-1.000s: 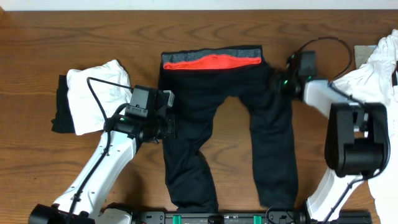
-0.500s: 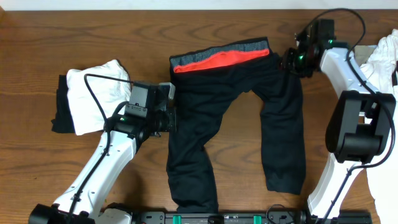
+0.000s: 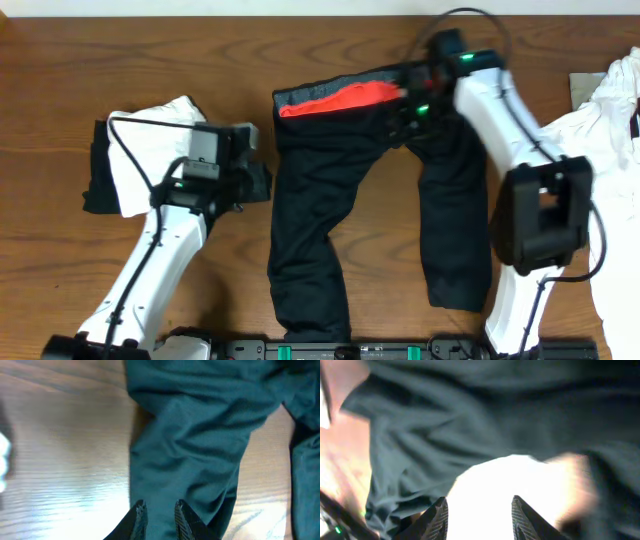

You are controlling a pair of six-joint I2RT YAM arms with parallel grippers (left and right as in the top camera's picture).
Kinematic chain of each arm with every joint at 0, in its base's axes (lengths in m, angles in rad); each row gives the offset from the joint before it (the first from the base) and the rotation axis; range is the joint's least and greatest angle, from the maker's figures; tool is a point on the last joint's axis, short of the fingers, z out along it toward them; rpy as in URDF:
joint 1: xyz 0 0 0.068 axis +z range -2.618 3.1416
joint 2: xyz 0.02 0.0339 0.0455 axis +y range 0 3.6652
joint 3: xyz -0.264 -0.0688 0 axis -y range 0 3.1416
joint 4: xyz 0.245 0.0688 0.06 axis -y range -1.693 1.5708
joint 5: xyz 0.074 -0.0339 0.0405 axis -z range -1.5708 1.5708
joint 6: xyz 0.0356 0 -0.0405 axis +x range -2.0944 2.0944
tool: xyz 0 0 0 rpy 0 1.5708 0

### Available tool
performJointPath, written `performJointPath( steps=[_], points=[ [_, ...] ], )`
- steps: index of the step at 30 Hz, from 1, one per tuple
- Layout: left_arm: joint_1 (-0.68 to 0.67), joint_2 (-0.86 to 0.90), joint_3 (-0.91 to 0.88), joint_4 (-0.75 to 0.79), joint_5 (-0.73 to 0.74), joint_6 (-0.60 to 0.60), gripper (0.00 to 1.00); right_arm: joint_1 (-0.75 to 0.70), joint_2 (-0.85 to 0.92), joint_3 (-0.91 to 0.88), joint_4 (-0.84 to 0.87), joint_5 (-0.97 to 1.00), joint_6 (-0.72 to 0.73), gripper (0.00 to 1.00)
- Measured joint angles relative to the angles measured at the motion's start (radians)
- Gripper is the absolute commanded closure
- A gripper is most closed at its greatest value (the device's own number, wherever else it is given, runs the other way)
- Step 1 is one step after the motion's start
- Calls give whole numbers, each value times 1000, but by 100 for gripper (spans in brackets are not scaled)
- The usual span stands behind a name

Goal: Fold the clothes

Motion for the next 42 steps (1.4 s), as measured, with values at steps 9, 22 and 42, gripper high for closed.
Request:
performJointPath(
  steps=[9,22,42],
  points=[
    [106,0,117,-110,-6,45,78,332,-4,-51,24,87,-55,63],
    [161,0,174,-114,-6,48,78,501,-13,-319,194,170,-56,72],
    [106,0,175,-89,-8,82,70,303,-182,-394,127,547,87,40]
  ],
)
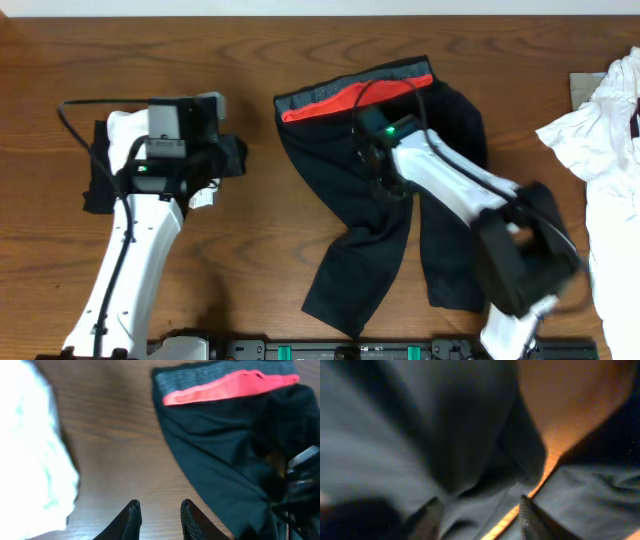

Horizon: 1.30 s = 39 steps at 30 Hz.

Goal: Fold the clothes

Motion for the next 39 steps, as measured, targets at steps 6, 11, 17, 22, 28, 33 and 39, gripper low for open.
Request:
performJointPath(
  steps=[6,11,17,22,28,33,39],
  points=[
    [-128,92,6,80,2,66,69,-1,-256,11,62,-107,-11,43],
    [-182,263,8,190,2,102,70,-37,-330,16,37,-138,58,51],
    [-185,422,8,373,1,121,71,-120,-328,14,26,-152,176,55],
    [-185,526,9,480,-1,122,81,-150,-328,14,27,-160,230,55],
    [-183,608,25,484,-60,106,94,-151,-327,14,22,-177,249,55],
    [-181,598,71,316,-188,10,94,-151,-326,14,16,-180,258,60],
    [-98,550,79,40,-322,-117,94,-201,-282,14,21,-179,259,58]
  ],
)
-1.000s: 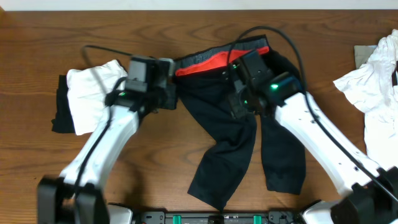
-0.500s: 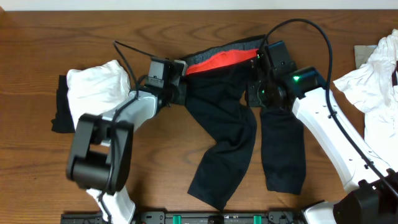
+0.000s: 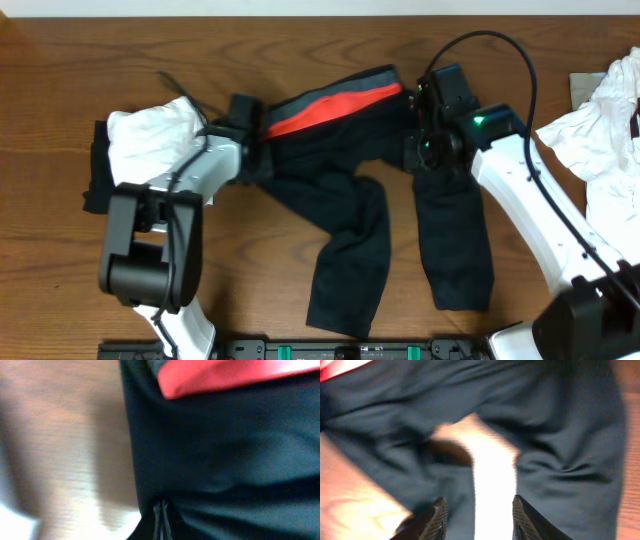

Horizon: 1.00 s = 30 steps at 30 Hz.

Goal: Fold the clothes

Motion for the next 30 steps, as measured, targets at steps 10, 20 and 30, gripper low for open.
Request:
performJointPath(
  steps=[10,20,30],
  points=[
    [112,-119,-54,-133,-79,-56,94,-74,213,0,-1,-16,-7,69],
    [111,-312,-54,-132,-92,-56,93,-89,406,0,24,11,-2,76],
    [105,-317,-54,-51,7,26,89,-243,418,3,378,44,-40,75]
  ],
)
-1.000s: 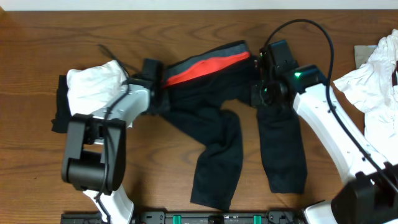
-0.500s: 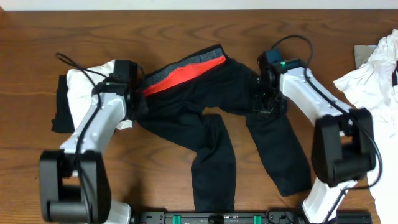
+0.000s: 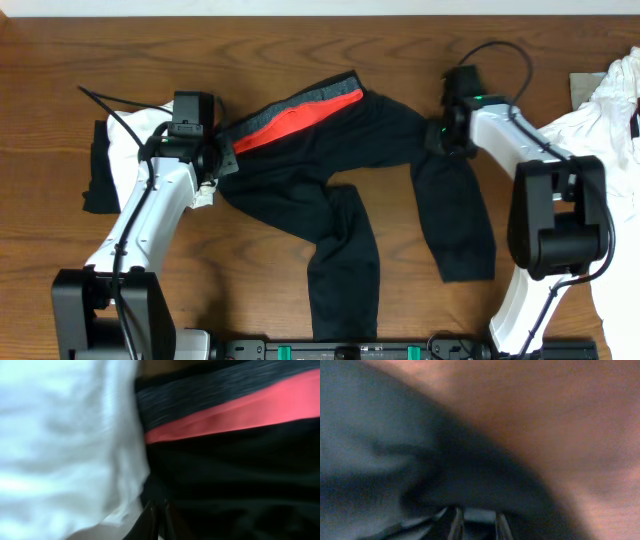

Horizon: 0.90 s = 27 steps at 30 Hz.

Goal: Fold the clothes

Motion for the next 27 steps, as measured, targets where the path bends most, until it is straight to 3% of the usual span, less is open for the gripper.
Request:
performJointPath(
  steps=[3,15,17,19,20,22,25,27],
  points=[
    [-22,0,0,53,61,36,87,-51,2,0,47,-48,-44,47],
    [-178,37,4,359,158,146,73,-76,-98,26,-168,-231,-229,38],
    [-188,70,6,383,196,159,65,-76,-163,29,-198,-237,-225,36],
    [-191,90,6,382,246,161,36,-76,-237,40,-242,-244,-220,40],
    [-191,95,6,383,273,161,30,-76,-267,47,-267,-246,-215,41],
    [-191,97,6,396,325,162,30,-76,-324,58,-332,-250,-205,42],
    [-191,97,6,426,365,165,57,-76,-359,62,-412,-252,-198,39],
    [-191,101,6,466,377,189,64,-75,-360,61,-456,-255,-198,39]
  ],
)
